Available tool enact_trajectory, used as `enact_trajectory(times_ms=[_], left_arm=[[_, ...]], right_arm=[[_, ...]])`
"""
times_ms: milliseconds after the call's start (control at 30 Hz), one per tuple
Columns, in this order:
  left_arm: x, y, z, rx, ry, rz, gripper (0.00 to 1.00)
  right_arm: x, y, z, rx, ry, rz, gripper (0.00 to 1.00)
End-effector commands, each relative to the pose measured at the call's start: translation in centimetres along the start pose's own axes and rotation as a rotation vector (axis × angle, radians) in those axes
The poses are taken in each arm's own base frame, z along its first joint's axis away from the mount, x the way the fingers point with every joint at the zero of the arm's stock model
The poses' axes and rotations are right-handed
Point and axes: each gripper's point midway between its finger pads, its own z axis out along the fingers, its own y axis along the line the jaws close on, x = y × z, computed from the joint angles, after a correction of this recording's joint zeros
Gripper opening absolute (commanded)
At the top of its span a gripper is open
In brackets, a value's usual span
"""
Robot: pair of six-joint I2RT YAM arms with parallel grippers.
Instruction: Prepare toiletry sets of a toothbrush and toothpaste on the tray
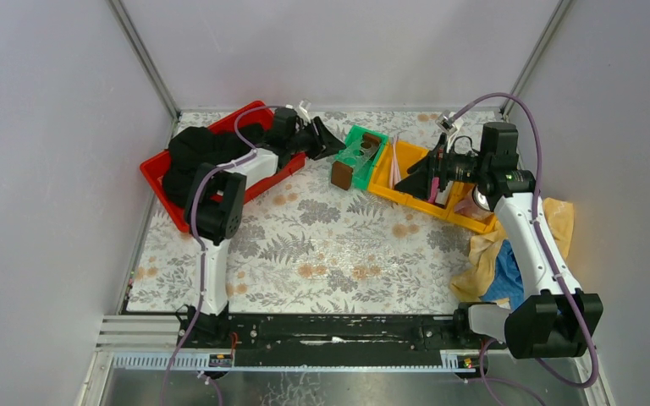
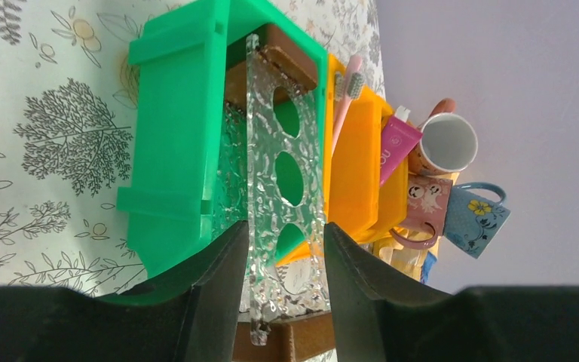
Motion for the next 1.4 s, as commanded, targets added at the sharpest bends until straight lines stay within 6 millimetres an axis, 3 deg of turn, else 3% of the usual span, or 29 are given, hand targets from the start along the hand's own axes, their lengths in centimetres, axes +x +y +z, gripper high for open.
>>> enact_trajectory(times_ms=[0,400,867,1167,1367], left_arm=[[1.2,0.3,0.9,0.011,0.072,-0.018,0.48],[3.0,0.8,1.8,-0.016,0.14,-0.029,0.48],[4.1,0.2,2.4,-0.004,0.187,-0.04,0.43],[3.4,-1.6,2.6,0.056,0.187,-0.049,0.11],[2.3,-3.7,1.8,0.145,0.158,-0.066,0.0]], right_arm=[[-0.3,0.4,-0.1,-0.029,-0.005,-0.024,0.99],[-0.3,0.5,-0.1,-0.029,-0.005,-0.027,0.99],[-0.3,0.5,-0.2,-0.028,-0.008,-0.031,0.99],[-0.4,0.5,-0.2,-0.024,-0.009,-0.036,0.99],[-0.3,0.6,-0.2,-0.025,-0.009,-0.034,0.99]])
